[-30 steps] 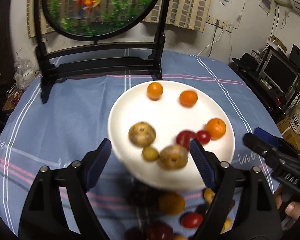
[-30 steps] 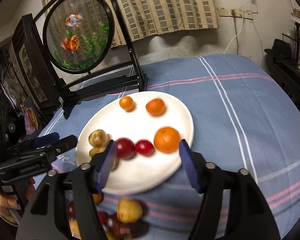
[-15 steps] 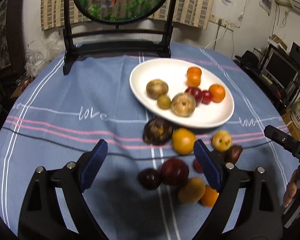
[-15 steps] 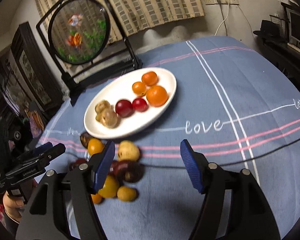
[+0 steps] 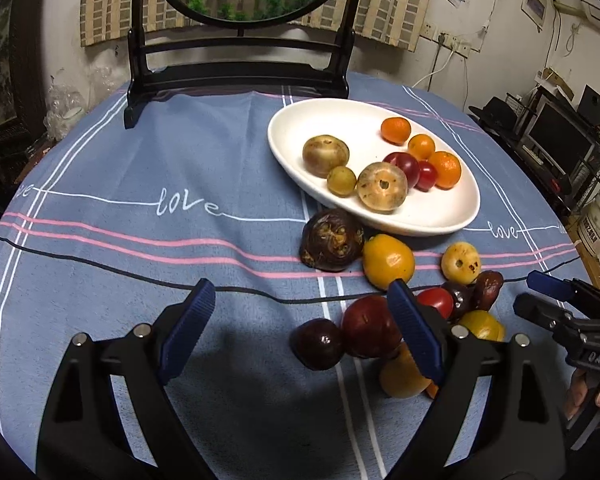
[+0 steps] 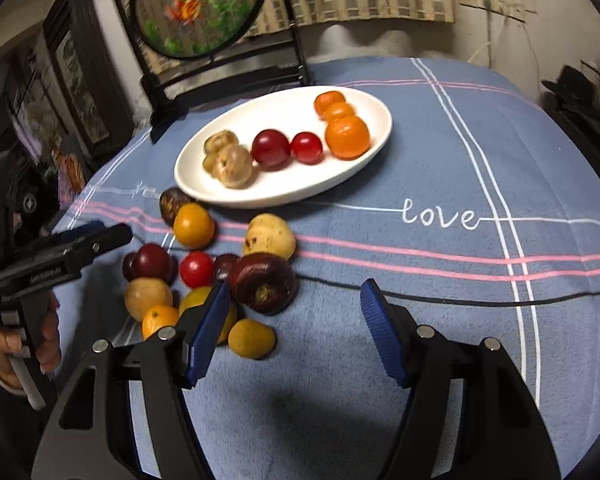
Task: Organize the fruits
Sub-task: 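Move both open tools back from the plate toward the fruit pile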
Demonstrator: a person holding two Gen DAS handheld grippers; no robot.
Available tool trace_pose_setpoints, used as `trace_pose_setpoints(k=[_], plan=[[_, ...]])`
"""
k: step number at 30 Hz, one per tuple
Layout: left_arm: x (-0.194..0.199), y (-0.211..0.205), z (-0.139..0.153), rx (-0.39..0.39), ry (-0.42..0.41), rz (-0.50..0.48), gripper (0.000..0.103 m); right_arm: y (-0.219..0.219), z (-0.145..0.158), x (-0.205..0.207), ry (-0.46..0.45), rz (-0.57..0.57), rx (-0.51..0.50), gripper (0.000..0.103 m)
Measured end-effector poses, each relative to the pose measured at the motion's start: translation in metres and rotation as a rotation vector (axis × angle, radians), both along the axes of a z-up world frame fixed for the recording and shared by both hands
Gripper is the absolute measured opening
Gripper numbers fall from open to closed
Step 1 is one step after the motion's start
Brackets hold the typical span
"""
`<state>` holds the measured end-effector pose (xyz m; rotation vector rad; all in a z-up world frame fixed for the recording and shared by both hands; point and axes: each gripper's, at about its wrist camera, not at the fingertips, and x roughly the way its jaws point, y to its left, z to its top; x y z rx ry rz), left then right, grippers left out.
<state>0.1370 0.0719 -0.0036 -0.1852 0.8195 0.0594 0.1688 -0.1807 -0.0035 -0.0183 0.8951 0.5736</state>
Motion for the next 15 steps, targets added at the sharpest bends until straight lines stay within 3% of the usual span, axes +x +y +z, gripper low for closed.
trace_pose_setpoints(k=[9, 14, 15], plan=[[0.001, 0.001, 0.0, -0.007, 0.007, 0.0, 0.09, 0.025, -0.005, -0.022, -0.01, 0.184, -0.142, 0.068], [0.001, 0.002, 0.0, -0.019, 0.008, 0.0, 0.09, 0.039, -0.018, -0.028, -0.022, 0.214, -0.225, 0.067], [0.001, 0.002, 0.0, -0.02, 0.008, -0.001, 0.09, 0.041, -0.019, -0.029, -0.028, 0.221, -0.225, 0.063]])
